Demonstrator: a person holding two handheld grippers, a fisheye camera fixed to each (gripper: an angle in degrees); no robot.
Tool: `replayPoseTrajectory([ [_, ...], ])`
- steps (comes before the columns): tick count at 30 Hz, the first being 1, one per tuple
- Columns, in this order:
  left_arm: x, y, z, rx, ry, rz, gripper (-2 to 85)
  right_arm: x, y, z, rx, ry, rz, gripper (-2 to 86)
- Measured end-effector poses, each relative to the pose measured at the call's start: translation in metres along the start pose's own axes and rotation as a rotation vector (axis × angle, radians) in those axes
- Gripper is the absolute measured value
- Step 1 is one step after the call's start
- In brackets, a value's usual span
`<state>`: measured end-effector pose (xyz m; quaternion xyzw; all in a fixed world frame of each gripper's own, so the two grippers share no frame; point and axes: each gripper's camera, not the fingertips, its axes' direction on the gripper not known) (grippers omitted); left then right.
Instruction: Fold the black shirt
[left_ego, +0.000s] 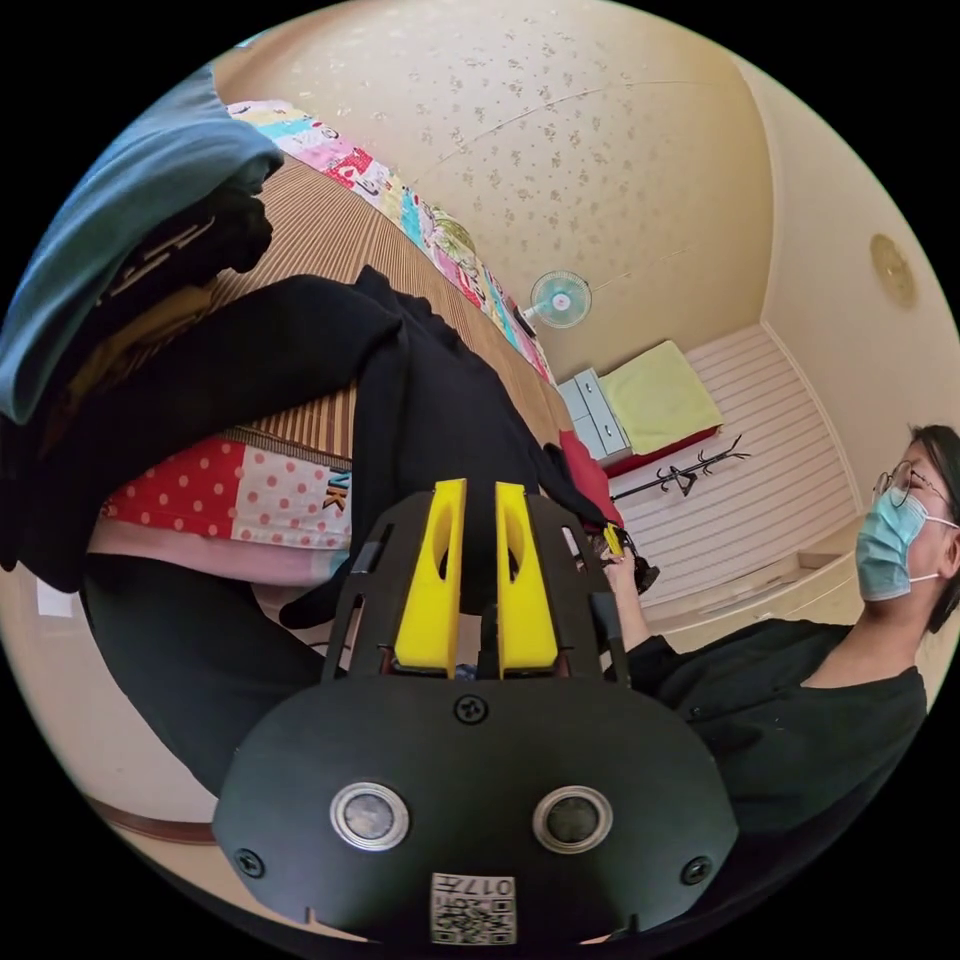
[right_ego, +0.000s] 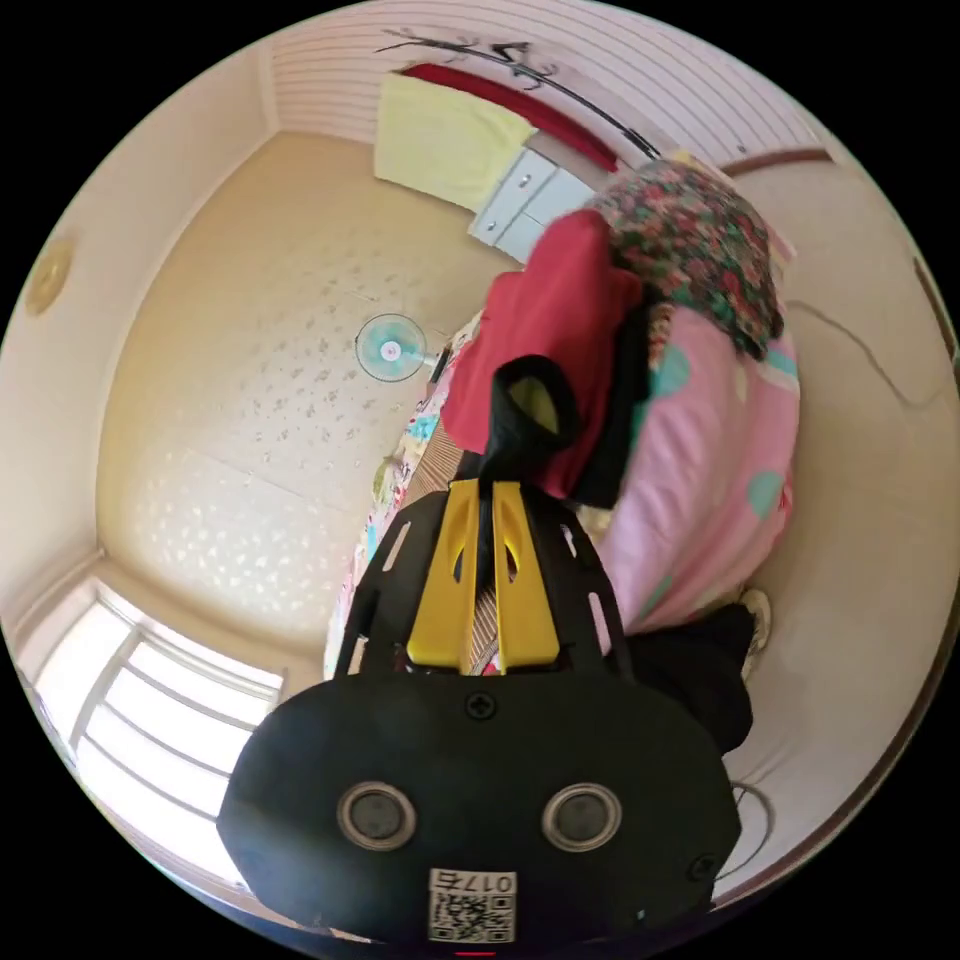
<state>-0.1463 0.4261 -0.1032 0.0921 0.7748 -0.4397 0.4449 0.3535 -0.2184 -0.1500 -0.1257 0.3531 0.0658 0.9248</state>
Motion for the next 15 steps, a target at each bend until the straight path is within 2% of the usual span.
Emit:
replayPoseTrajectory([
  [3,0.004,-0.006,-0.006,0.017,-0.010,0.011,5.8,-0.062,-0.006,0.034,0.020,0.023,-0.162,3.1],
  [7,0.002,-0.009,-0.009,0.027,-0.003,-0.023,5.6,-0.173,0.018,0.098,0.025,-0.200,-0.327,3.0],
  [11,0.003,-0.002,-0.018,0.050,-0.043,-0.063,6.5,-0.283,0.104,0.182,-0.060,-0.380,-0.511,3.0],
  [15,-0.005,0.008,-0.032,0.047,-0.160,-0.125,7.8,-0.327,0.214,0.277,-0.253,-0.386,-0.570,3.0],
])
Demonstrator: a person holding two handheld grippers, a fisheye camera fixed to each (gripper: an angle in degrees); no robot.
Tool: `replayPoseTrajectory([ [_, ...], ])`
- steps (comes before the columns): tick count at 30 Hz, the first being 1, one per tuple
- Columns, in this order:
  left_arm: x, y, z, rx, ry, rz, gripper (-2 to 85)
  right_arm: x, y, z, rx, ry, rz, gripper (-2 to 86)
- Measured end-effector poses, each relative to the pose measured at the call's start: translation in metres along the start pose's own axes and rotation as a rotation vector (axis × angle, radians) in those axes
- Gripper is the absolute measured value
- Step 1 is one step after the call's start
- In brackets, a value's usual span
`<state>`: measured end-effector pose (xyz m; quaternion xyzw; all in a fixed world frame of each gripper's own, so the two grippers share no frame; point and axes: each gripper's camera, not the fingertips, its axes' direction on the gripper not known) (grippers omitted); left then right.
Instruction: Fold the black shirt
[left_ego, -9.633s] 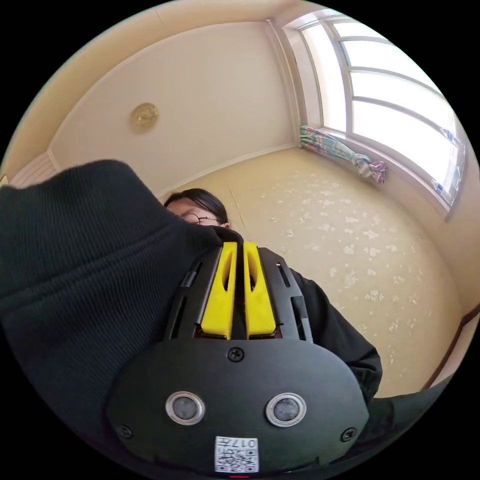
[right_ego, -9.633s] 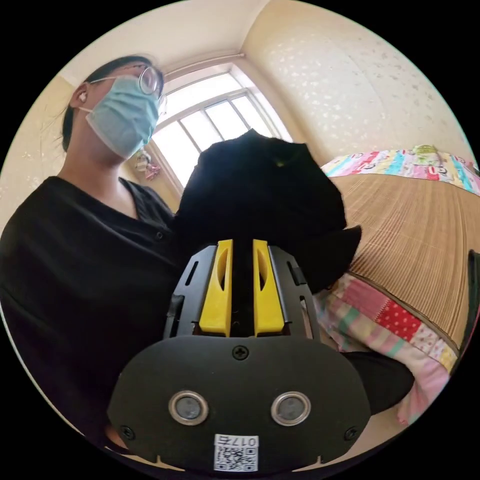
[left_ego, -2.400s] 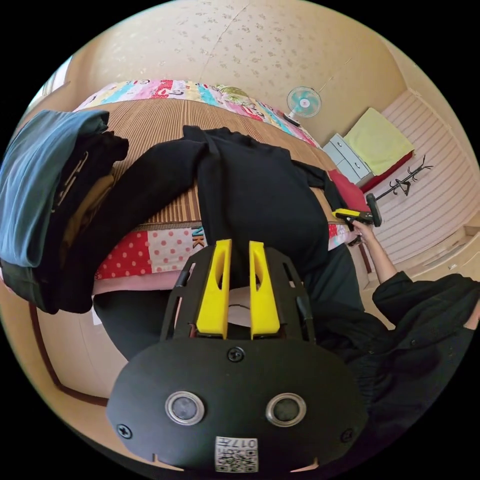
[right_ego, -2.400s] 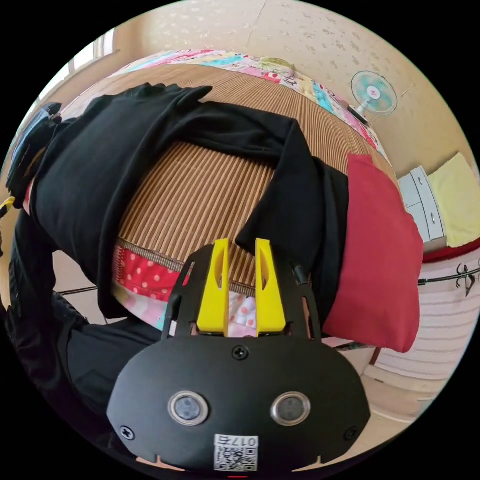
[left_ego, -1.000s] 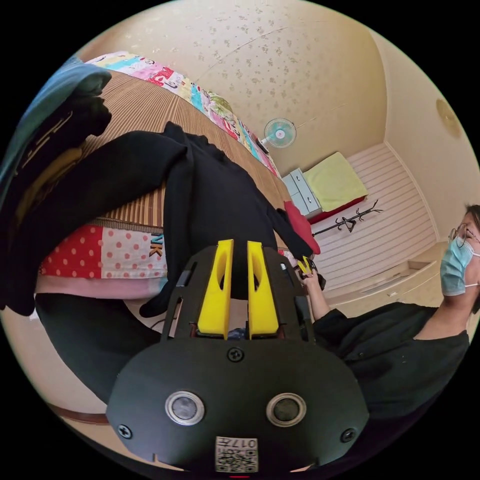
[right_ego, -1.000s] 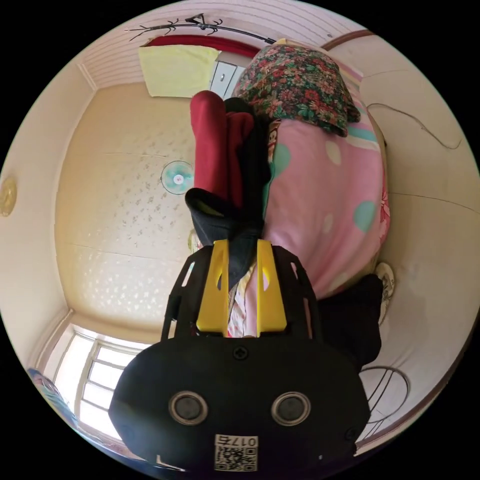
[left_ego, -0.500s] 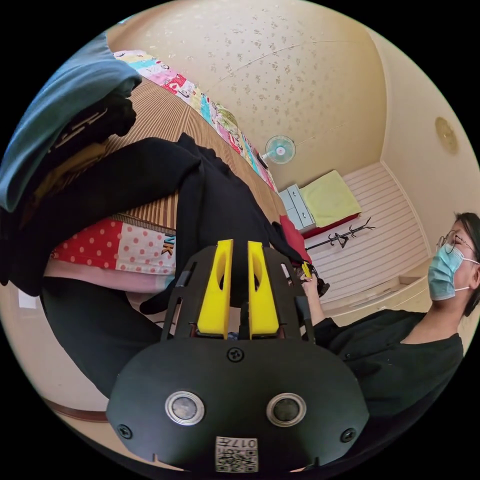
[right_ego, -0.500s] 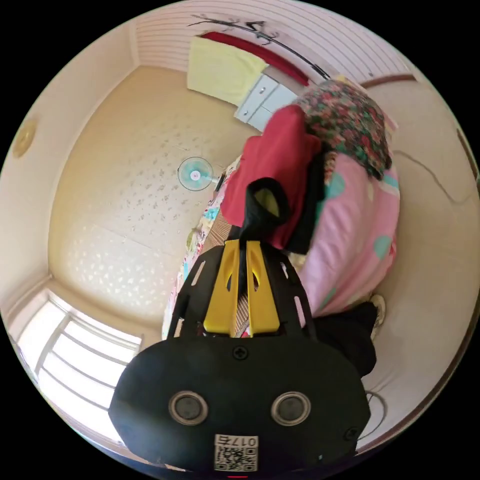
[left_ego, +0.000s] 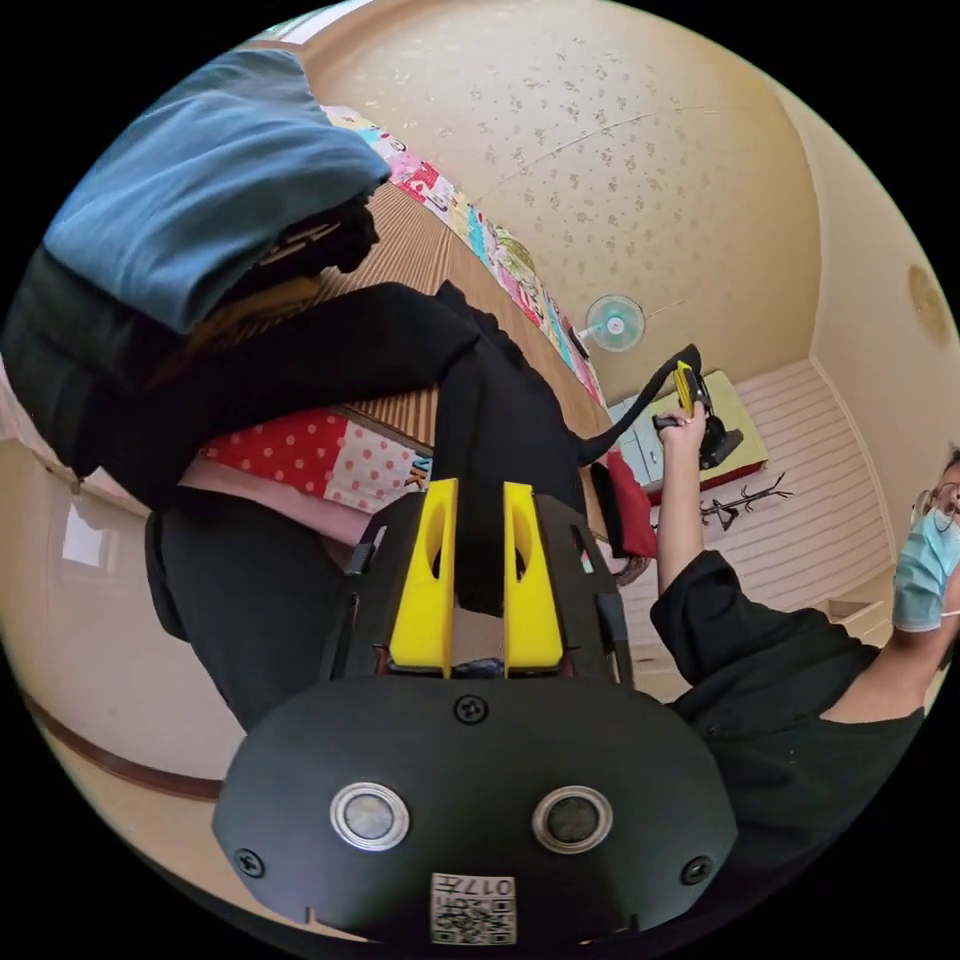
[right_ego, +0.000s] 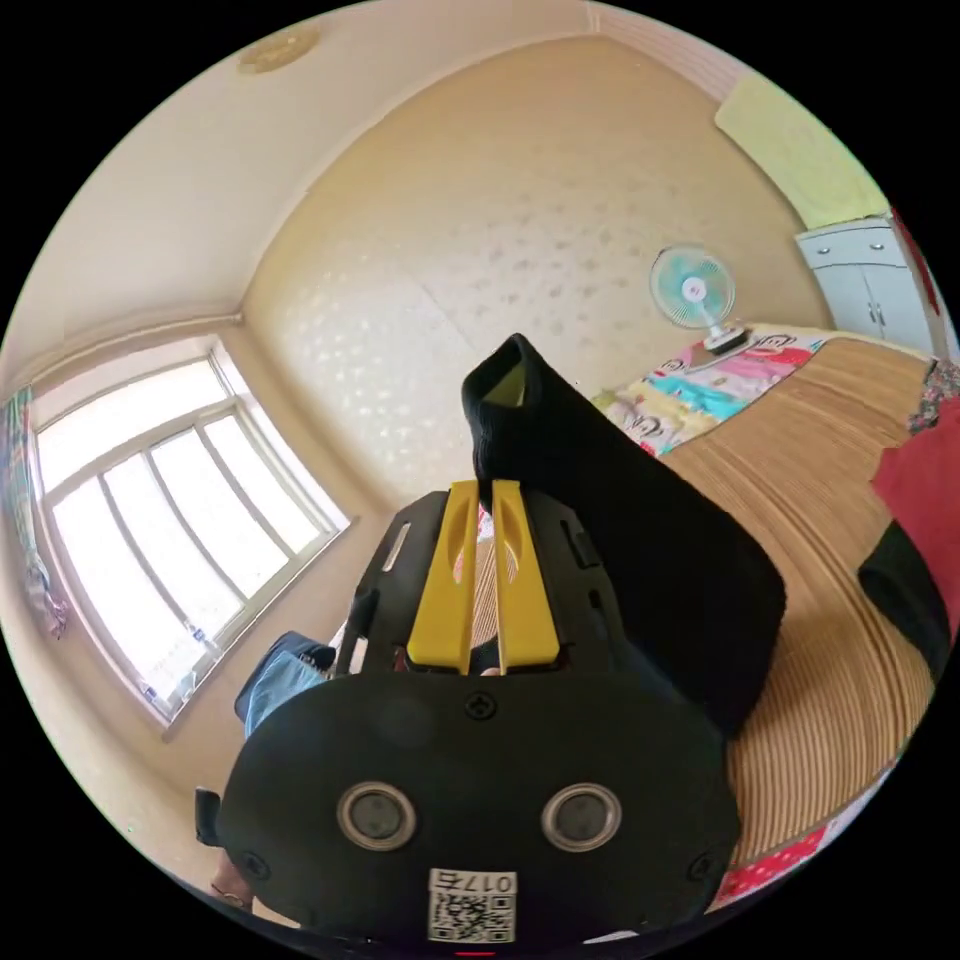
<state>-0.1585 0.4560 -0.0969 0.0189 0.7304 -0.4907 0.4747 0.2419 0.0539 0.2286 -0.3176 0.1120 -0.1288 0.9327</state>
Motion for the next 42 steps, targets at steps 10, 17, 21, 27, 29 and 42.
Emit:
replayPoseTrajectory([
  [10,-0.078,0.033,-0.073,0.176,-0.013,-0.311,11.9,0.023,0.284,0.258,-0.716,0.041,0.020,3.1],
  [17,-0.109,0.046,-0.078,0.245,-0.148,-0.424,13.6,0.015,0.296,0.241,-0.648,0.008,-0.142,4.1],
  [21,-0.120,0.050,-0.065,0.318,-0.079,-0.432,14.6,0.027,0.333,0.277,-0.958,-0.036,-0.180,5.8],
  [27,-0.096,0.055,-0.054,0.402,-0.035,-0.274,5.9,0.033,0.383,0.247,-0.914,-0.075,-0.324,7.1],
  [29,-0.072,0.057,-0.060,0.403,-0.010,-0.160,3.5,0.026,0.407,0.226,-0.897,-0.089,-0.422,7.7],
  [42,0.114,0.042,-0.145,0.373,0.031,0.262,3.1,-0.062,0.538,0.119,-0.869,-0.453,-0.732,14.3],
])
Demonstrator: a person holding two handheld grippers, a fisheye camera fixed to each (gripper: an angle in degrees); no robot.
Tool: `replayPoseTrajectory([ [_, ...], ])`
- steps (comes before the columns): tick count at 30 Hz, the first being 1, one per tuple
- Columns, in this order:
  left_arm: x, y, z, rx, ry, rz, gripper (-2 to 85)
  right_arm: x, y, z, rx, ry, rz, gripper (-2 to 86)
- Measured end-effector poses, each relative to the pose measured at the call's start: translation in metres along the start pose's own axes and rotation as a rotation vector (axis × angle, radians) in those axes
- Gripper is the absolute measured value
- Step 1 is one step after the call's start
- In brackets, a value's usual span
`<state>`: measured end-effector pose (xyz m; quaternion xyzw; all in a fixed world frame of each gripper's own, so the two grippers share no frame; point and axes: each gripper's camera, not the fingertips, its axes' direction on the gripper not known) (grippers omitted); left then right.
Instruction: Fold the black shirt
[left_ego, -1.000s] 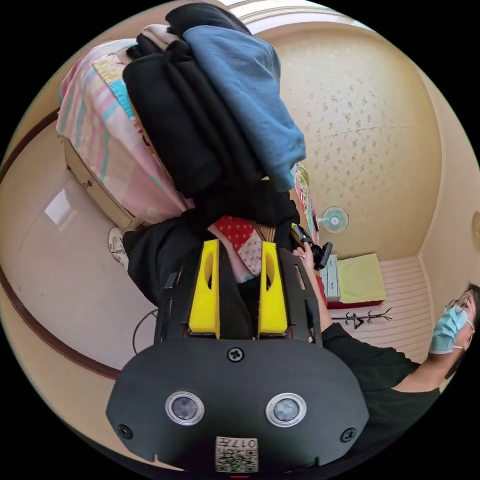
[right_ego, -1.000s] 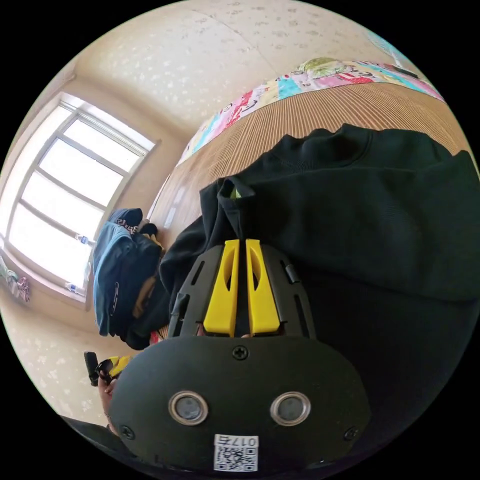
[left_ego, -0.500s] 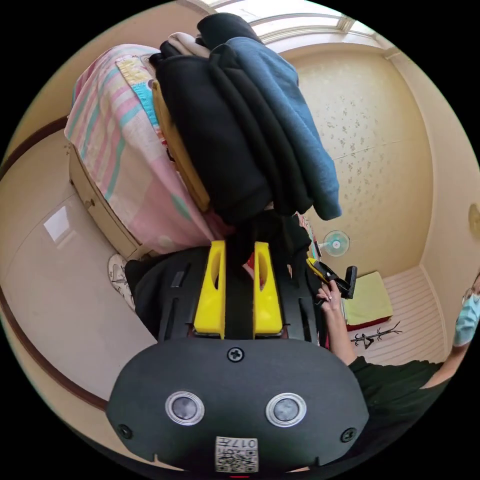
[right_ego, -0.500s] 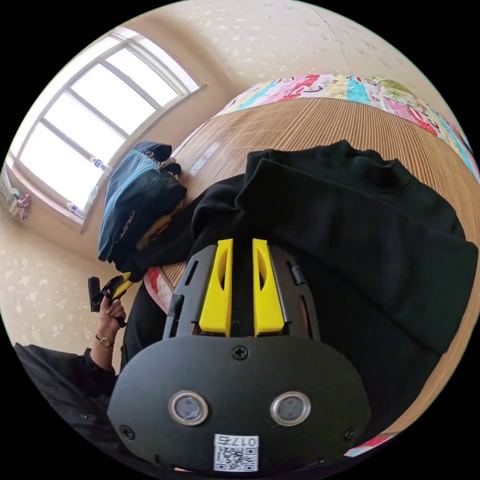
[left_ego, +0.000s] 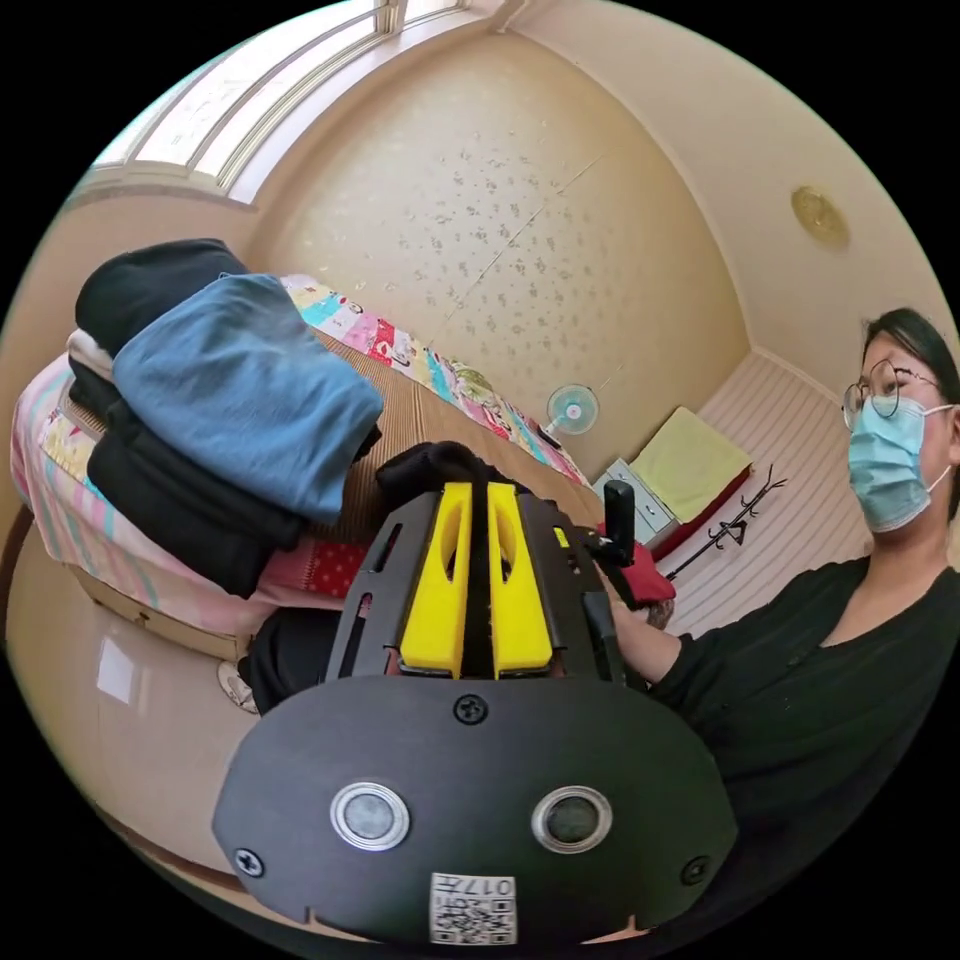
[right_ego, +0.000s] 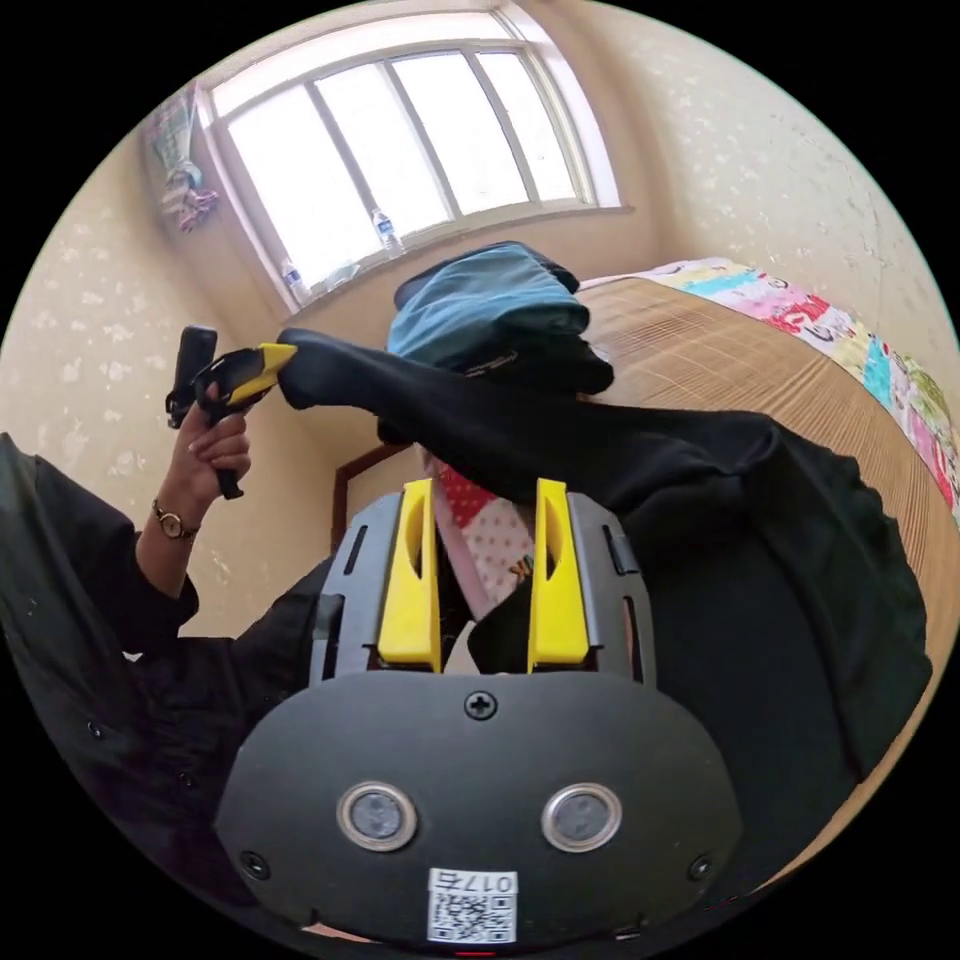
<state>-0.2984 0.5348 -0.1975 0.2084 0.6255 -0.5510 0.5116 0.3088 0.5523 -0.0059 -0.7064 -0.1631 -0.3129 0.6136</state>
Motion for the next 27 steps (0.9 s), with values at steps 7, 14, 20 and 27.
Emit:
replayPoseTrajectory([
  [7,-0.011,-0.031,-0.040,-0.062,0.142,-0.170,3.4,-0.086,0.007,0.011,0.135,0.031,-0.185,15.9],
  [14,-0.106,0.016,-0.056,-0.150,-0.046,-0.465,3.5,-0.066,0.038,0.139,-0.254,0.023,-0.075,17.1],
  [20,-0.127,0.041,-0.072,0.000,0.110,-0.557,3.3,-0.137,0.078,0.119,-0.095,0.100,-0.223,17.4],
  [27,-0.099,0.011,-0.082,0.058,0.223,-0.509,3.6,-0.243,0.121,0.126,0.059,0.390,-0.446,18.3],
])
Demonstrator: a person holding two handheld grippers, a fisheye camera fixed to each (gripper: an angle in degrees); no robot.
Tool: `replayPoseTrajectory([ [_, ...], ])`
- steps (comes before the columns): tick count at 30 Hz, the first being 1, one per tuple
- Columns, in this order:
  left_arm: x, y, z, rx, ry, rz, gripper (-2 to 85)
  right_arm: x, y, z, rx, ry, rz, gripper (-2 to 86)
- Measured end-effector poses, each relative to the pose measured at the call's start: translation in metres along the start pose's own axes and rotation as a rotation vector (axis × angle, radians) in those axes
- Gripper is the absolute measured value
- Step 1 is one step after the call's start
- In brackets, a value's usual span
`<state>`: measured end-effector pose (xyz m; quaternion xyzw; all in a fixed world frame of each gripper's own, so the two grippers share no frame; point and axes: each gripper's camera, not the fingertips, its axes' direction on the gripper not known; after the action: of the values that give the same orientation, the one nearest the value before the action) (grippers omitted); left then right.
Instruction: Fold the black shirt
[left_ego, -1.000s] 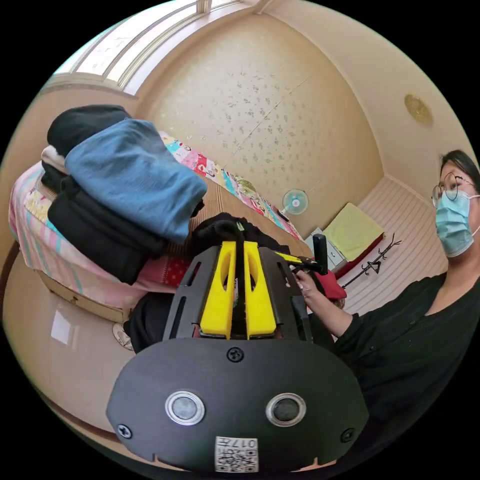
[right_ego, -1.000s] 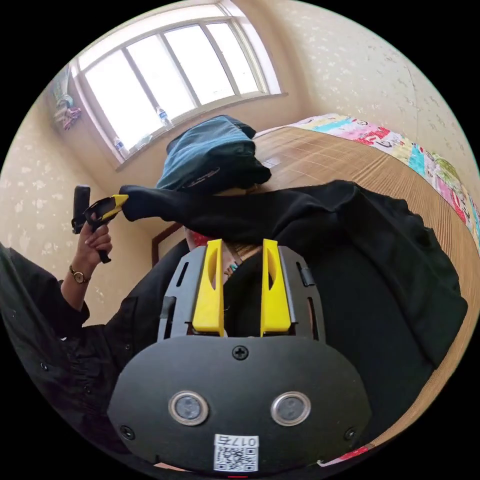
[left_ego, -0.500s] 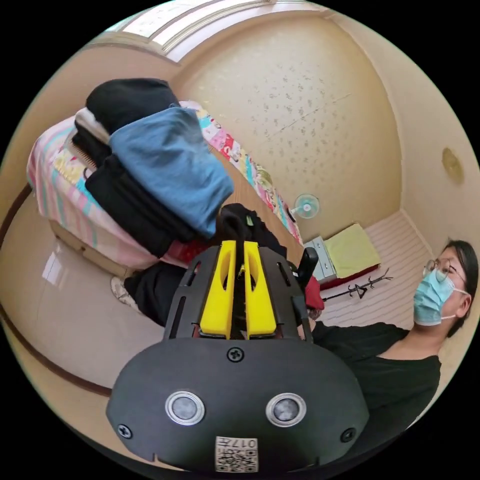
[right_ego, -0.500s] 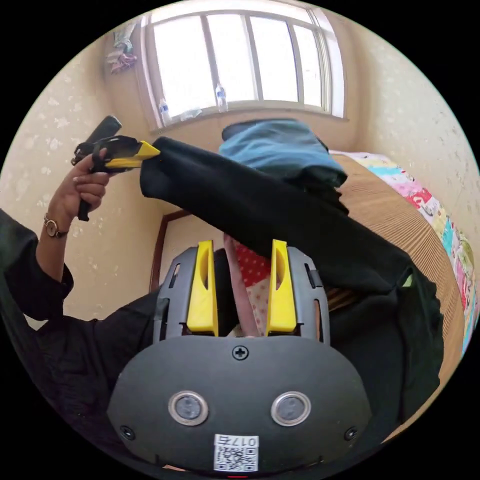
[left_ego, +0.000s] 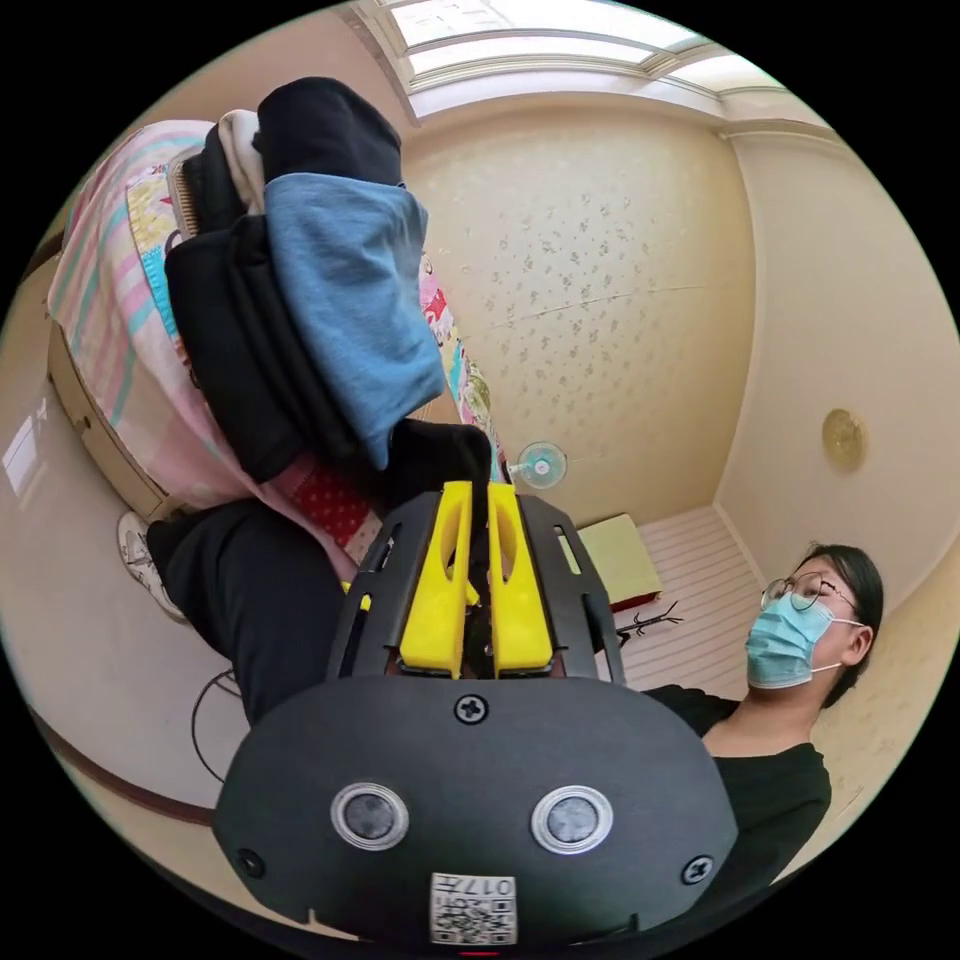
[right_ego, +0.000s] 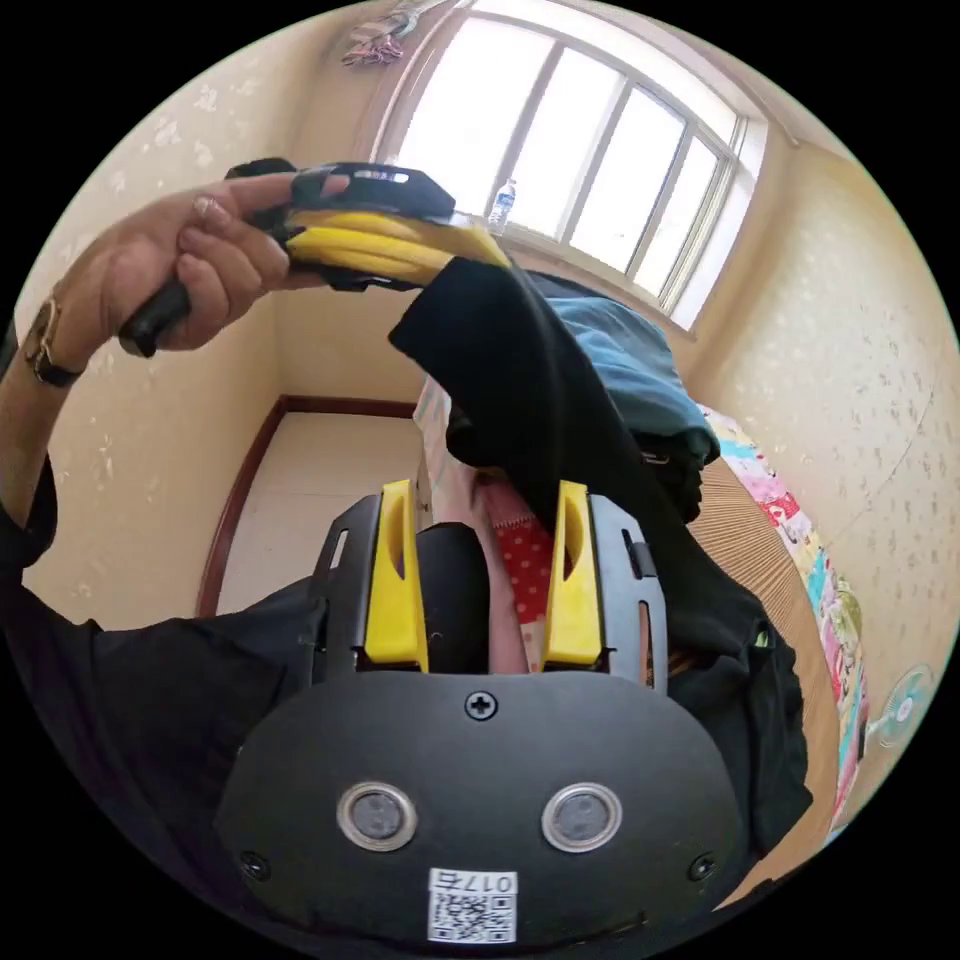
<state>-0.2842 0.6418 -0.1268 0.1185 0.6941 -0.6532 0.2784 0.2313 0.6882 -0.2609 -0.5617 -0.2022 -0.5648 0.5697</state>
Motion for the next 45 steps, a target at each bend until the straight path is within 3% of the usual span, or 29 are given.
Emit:
replayPoseTrajectory([
  [4,0.029,-0.002,0.002,0.060,0.076,0.019,3.8,-0.033,-0.002,-0.034,0.154,0.291,0.106,17.4],
  [15,0.057,-0.015,0.012,0.125,0.192,0.036,4.3,-0.024,-0.025,-0.118,0.373,0.416,0.166,14.6],
  [24,0.062,-0.025,-0.001,0.109,0.251,0.122,8.4,0.032,-0.015,-0.177,0.486,0.425,0.284,4.5],
  [27,0.063,-0.023,-0.018,0.158,0.122,0.161,12.2,0.092,-0.015,-0.186,0.428,0.191,0.423,3.9],
  [29,0.058,-0.018,-0.029,0.202,0.027,0.161,12.5,0.160,-0.020,-0.169,0.322,-0.104,0.542,3.8],
  [33,0.038,-0.015,-0.028,0.197,0.029,0.130,12.2,0.274,-0.023,-0.159,0.310,-0.382,0.663,3.4],
  [37,0.012,-0.017,-0.004,0.091,0.075,0.097,12.2,0.406,-0.006,-0.227,0.483,-0.324,0.716,3.1],
  [40,-0.006,-0.013,0.019,0.042,0.107,0.104,12.3,0.469,0.039,-0.286,0.566,-0.158,0.667,2.8],
  [45,-0.052,-0.010,0.063,-0.060,0.172,0.006,12.5,0.548,0.206,-0.327,0.527,0.188,1.041,2.8],
])
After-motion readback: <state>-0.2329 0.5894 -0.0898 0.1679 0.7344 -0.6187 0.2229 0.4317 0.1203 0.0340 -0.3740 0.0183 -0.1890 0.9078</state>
